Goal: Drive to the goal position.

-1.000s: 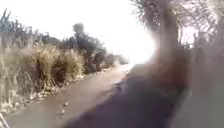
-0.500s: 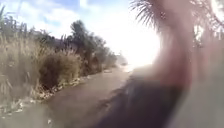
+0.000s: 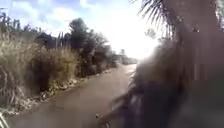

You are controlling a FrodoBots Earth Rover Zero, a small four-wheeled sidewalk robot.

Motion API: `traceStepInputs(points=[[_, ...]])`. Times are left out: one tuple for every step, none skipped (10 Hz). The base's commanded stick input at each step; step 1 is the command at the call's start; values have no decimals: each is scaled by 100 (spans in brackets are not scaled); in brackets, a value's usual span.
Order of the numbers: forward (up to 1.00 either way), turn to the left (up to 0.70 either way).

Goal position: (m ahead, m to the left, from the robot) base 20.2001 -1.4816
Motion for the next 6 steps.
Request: traceStepInputs(points=[[100, -40], [100, -40], [100, -40], [100, -40], [100, -27], [100, -13]])
